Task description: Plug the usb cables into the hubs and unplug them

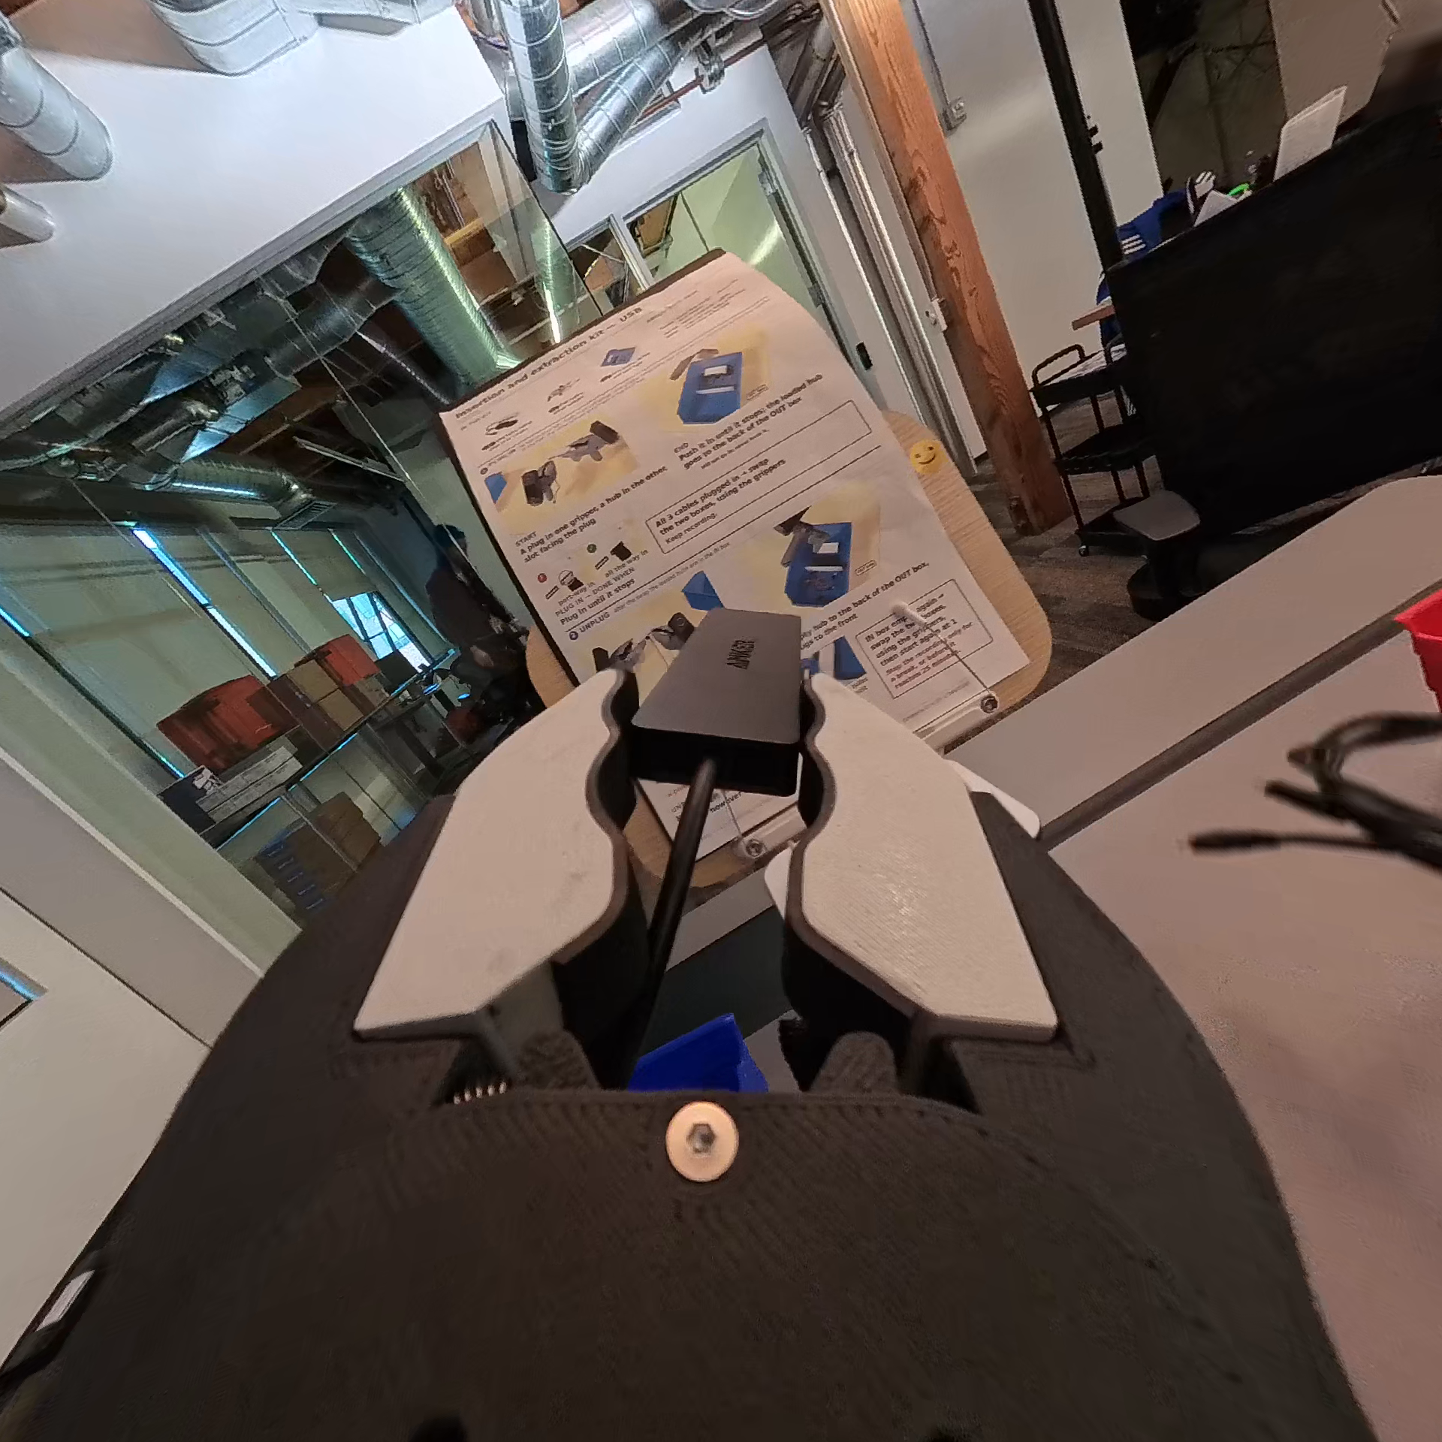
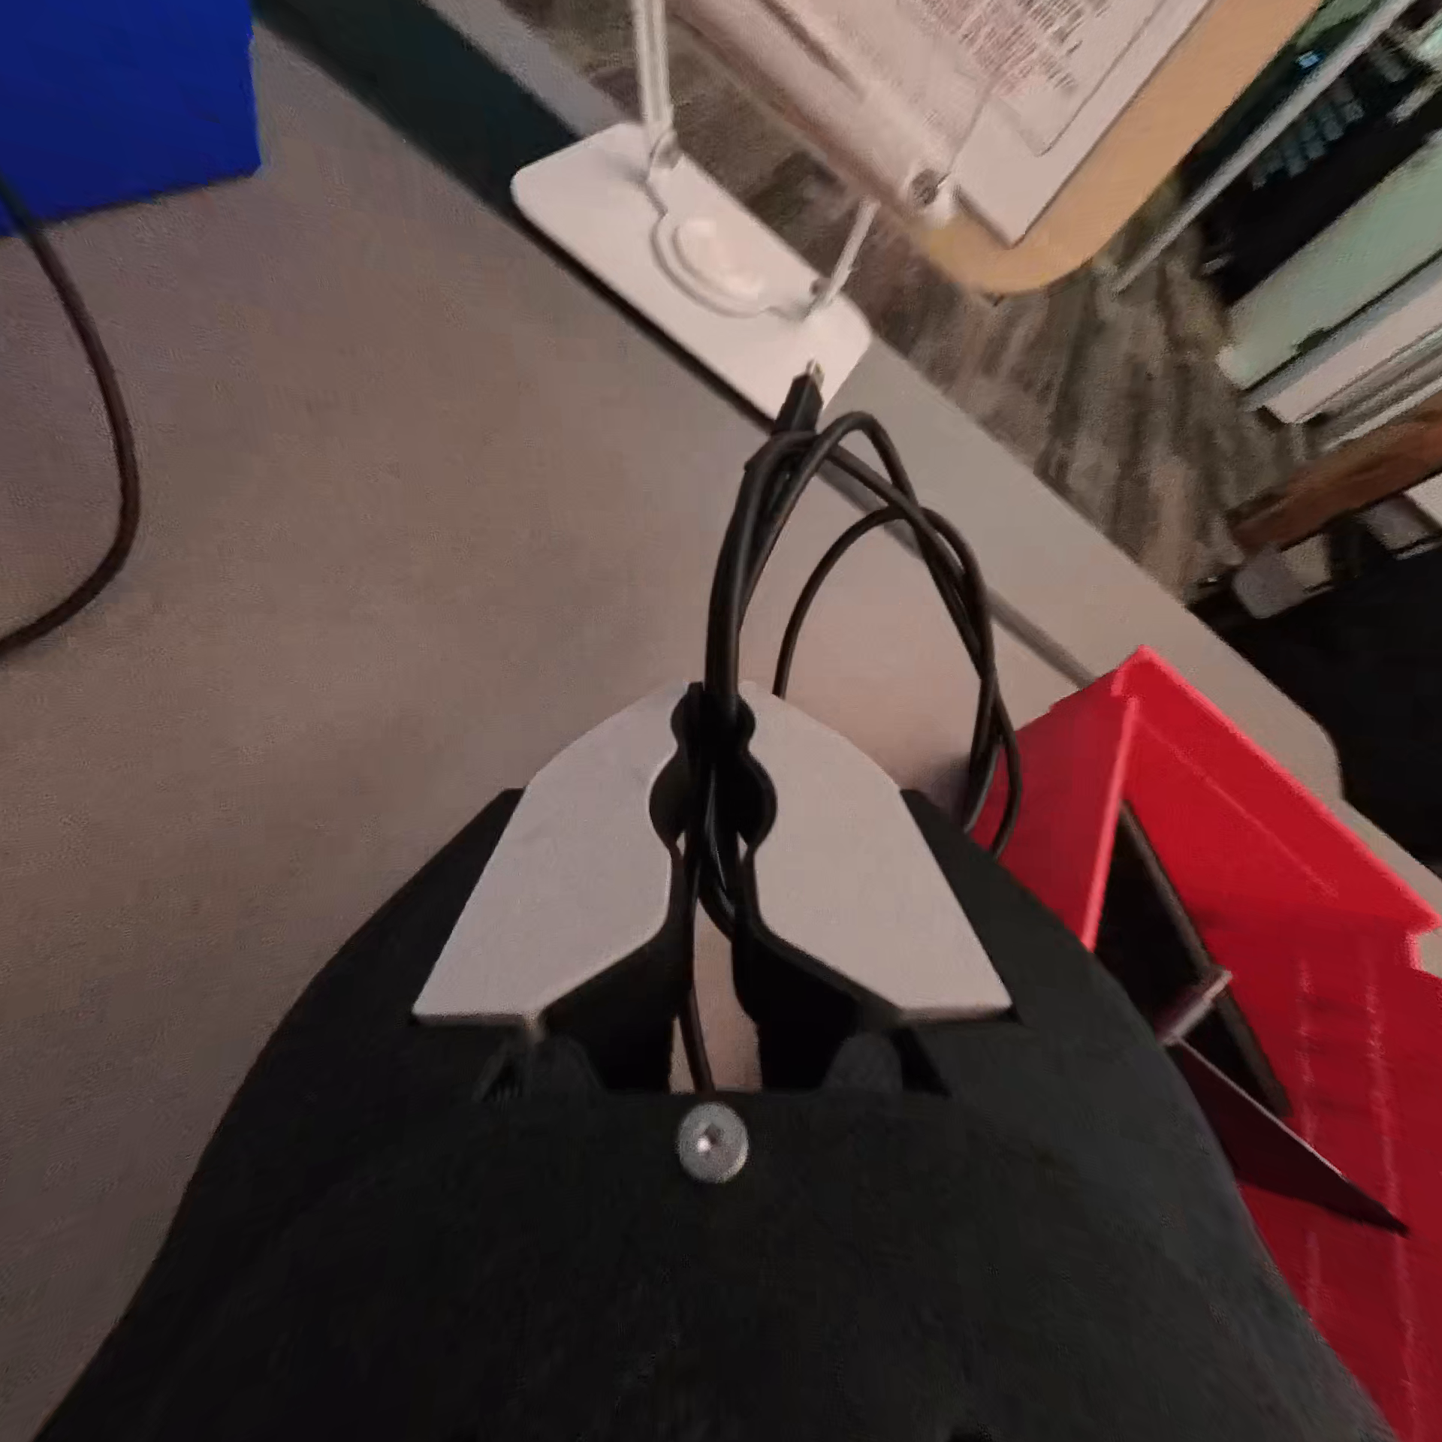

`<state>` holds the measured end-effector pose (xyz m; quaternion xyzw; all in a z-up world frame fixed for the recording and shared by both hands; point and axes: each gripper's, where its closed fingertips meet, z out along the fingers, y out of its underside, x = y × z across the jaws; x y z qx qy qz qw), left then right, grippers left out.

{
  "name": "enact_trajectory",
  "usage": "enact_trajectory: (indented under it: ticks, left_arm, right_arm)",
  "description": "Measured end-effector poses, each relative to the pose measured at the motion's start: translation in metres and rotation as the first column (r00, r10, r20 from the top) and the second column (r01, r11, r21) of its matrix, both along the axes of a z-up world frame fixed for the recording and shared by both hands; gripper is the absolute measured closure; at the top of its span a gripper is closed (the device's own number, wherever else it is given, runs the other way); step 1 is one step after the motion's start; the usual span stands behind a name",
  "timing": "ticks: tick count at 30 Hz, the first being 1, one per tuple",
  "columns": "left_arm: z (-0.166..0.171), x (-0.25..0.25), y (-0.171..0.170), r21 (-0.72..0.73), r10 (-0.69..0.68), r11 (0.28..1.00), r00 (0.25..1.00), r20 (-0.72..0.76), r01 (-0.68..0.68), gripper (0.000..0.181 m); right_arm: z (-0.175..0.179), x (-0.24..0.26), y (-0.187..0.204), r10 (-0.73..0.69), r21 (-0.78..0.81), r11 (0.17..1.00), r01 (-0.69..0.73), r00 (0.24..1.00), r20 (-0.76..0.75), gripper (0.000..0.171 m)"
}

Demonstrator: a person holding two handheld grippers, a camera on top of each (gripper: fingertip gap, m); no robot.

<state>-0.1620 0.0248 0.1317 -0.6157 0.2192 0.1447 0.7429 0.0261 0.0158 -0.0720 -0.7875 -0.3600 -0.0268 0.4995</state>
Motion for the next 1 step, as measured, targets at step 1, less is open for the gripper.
enact_trajectory:
  ticks: [1]
  left_arm:
    - [0.0007, -0.0023, -0.0004, 0.000, 0.004, 1.000, 1.000, 0.004, -0.004, 0.143]
  right_arm:
    - [0.0127, 0.0010, 0.0011, -0.035, 0.043, 0.998, 0.035, 0.999, -0.001, 0.167]
